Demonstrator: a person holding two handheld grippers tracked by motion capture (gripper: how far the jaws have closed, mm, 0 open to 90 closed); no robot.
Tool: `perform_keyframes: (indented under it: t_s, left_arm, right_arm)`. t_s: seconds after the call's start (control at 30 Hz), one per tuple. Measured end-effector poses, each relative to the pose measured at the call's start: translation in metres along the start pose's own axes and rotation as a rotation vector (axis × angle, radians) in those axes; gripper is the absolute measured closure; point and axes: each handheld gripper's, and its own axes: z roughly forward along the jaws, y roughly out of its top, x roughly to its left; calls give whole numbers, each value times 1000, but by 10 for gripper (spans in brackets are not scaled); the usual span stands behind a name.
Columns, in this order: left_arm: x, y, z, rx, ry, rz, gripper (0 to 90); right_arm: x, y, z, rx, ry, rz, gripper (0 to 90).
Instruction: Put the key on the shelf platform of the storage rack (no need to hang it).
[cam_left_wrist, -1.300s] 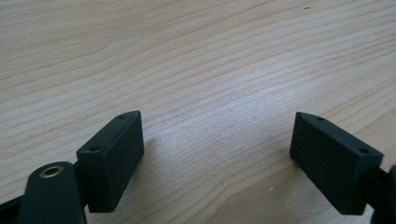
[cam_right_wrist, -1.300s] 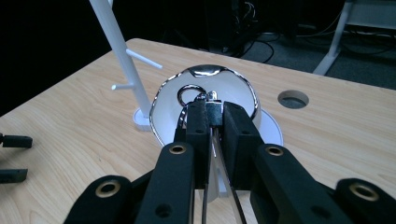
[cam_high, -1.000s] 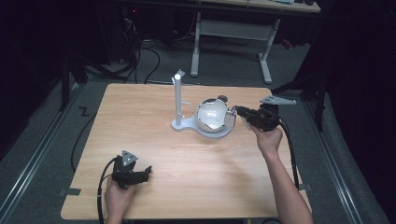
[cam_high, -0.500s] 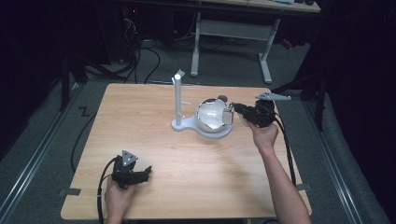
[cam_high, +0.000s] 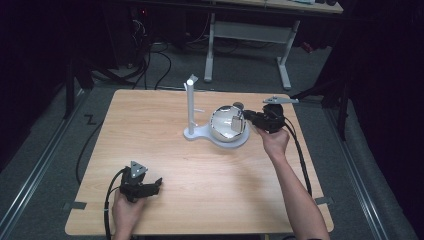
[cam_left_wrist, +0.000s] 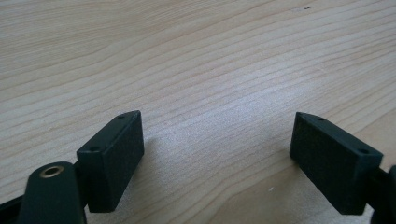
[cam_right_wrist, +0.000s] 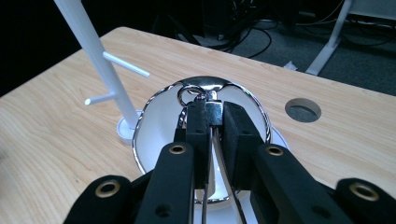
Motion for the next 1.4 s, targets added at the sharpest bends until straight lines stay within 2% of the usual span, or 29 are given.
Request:
perform_keyframes:
  t_s: [0.2, 0.53, 0.8, 0.9, 1.2, 1.27, 1.4]
  left_arm:
    - [0, 0, 0, -1, 1, -2, 180]
    - [0, 0, 0, 0, 0, 1, 180]
    - [-1, 0, 0, -1, 6, -15, 180]
    - [0, 0, 0, -1, 1, -1, 180]
    - [0, 0, 0, -3, 2, 2, 180]
    - [0, 0, 0, -3, 1, 3, 180]
    - [0, 0, 0, -3, 1, 2, 180]
  right_arm:
    - [0, 0, 15, 32, -11, 4, 821]
    - [5, 4, 40, 72, -14, -19, 820]
    - [5, 1, 56, 96, 0, -11, 820]
    - [7, -1, 62, 113, 2, -13, 820]
    - [8, -4, 78, 133, 20, -8, 817]
    - [7, -5, 81, 136, 21, -8, 806]
    - [6, -8, 79, 123, 20, 12, 704]
